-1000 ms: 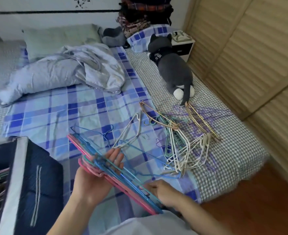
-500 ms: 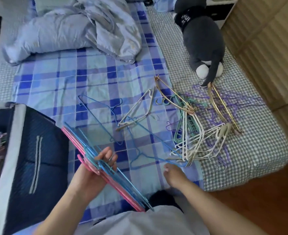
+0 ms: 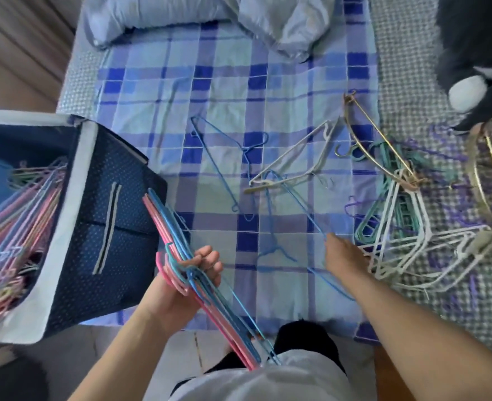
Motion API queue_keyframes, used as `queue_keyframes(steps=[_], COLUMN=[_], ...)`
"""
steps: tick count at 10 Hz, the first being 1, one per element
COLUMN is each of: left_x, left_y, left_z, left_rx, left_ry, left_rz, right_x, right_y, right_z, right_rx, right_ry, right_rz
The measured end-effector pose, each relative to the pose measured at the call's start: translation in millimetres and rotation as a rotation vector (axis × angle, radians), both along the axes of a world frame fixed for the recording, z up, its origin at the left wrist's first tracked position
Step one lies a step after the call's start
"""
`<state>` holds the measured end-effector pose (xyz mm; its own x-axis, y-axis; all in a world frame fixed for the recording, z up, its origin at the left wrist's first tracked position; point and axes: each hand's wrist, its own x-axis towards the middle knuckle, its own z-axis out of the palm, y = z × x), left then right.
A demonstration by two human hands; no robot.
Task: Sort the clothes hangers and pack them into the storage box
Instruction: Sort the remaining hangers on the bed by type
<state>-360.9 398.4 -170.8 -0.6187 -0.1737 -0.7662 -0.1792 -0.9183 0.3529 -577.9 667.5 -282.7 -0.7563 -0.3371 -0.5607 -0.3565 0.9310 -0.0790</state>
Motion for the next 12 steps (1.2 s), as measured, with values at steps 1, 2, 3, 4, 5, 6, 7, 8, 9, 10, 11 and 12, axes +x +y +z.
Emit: queue_keyframes(steps=[1, 2, 3, 4, 5, 6, 7, 8, 9, 10, 11, 12], left_x=[-17, -28, -30, -40, -48, -53, -52, -50, -50, -46, -36, -28], left_y=[14, 10, 3, 0, 0, -3, -8, -14, -19, -21, -26, -26], left_z=[48, 70, 75, 81, 87, 91, 105, 113, 126, 133, 135, 137], left_rx=[0.004, -0.027, 0.03, 0.058, 0.099, 0.134, 0.095, 0.086, 0.135, 0.152, 0.166, 0.168], left_ry=[0.098, 0.096, 0.117, 0.14, 0.11, 0.077, 0.089, 0.101, 0.189, 0.269, 0.342, 0.436], left_rz=[-0.047, -0.047, -0.068, -0.104, -0.146, -0.155, -0.167, -0.156, -0.131, -0.135, -0.177, -0.199], right_x=[22, 50, 70, 98, 116, 122, 98, 77, 78, 83, 94, 96], right_y=[3, 16, 32, 53, 60, 56, 33, 5, -31, -54, -80, -98], right_z=[36, 68, 87, 112, 127, 147, 164, 167, 168, 175, 174, 170], right_rx=[0.043, 0.127, 0.172, 0.213, 0.233, 0.017, -0.475, -0.874, -0.943, -0.825, -0.723, -0.706], right_ry=[0.068, 0.12, 0.152, 0.202, 0.291, 0.388, 0.282, -0.023, -0.185, -0.174, -0.216, -0.295], right_rz=[0.126, 0.088, 0.037, -0.011, -0.07, -0.282, -0.73, -1.013, -0.809, -0.411, -0.08, -0.18])
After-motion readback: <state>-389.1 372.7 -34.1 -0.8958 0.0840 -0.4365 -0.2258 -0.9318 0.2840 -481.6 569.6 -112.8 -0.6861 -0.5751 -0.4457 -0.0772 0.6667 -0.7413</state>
